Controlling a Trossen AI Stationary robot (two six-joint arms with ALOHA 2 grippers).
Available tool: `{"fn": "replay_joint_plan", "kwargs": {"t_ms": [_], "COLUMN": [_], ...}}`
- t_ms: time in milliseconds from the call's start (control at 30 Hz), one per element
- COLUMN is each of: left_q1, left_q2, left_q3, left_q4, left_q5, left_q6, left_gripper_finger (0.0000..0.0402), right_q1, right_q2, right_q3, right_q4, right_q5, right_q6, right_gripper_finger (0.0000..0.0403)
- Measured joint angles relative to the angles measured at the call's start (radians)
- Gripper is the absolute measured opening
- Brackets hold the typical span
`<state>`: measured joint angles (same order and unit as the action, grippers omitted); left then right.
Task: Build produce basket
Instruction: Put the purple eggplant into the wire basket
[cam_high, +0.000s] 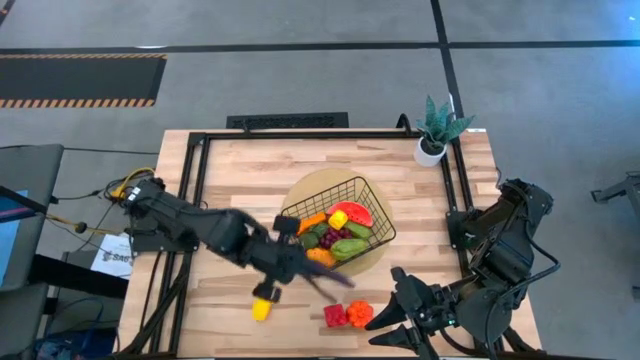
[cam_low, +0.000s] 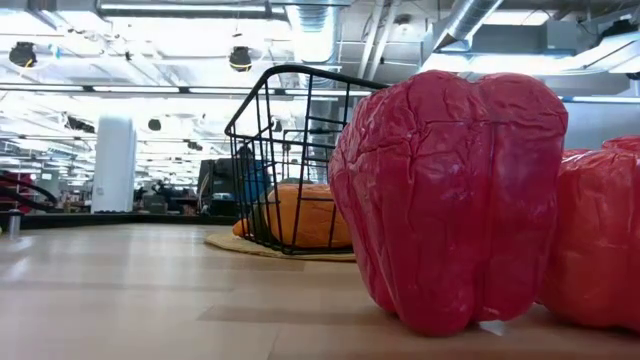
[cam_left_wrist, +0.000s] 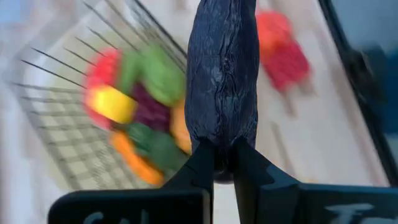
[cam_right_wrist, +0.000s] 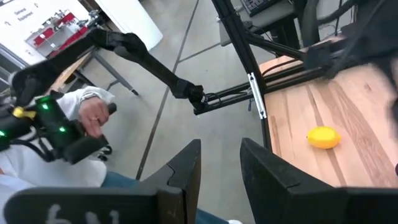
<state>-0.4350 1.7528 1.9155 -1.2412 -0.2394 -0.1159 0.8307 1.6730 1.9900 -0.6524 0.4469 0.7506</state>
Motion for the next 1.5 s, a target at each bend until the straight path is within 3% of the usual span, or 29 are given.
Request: {"fn": "replay_joint_plan", "kwargs": {"t_ms": [167,500,600,933,1167,1500], "left_q1": [0.105,0.354,0.4,0.45,0.469,0.468], "left_q2": [-0.001,-0.001,-0.001,0.001,0.0,0.0], "left_q3": [0.032,-0.059,-0.122,-0.317,-0.411,-0.514], "left_q4": [0.06,0.085,0.109,0.25,0.374,0.396], "left_q5": [-0.064,0.036,0.114,0.148,0.147,0.121], "left_q6": [0.085,-0.006,-0.031,-0.111,-0.294,-0.458], "left_gripper_finger": [0.0003,0.0003,0.0003,0.0003,0.0002,0.0002], "right_q1": [-0.008,-0.015,-0.015,-0.015,-0.015,-0.015], "right_q2": [0.0,0.0,0.0,0.0,0.0,0.0], "right_q3": [0.0,0.0,0.0,0.0,0.0,0.0], "right_q4": [-0.002,-0.005,-0.005,-0.043,-0.055,-0.109], "right_q5": [0.0,0.0,0.0,0.0,0.001,0.003], "right_q6": [-0.003,-0.003,-0.003,-0.003,-0.003,0.0], "right_gripper_finger": [0.0131,0.0131,0.0131,0.0131,0.0131,0.0131]}}
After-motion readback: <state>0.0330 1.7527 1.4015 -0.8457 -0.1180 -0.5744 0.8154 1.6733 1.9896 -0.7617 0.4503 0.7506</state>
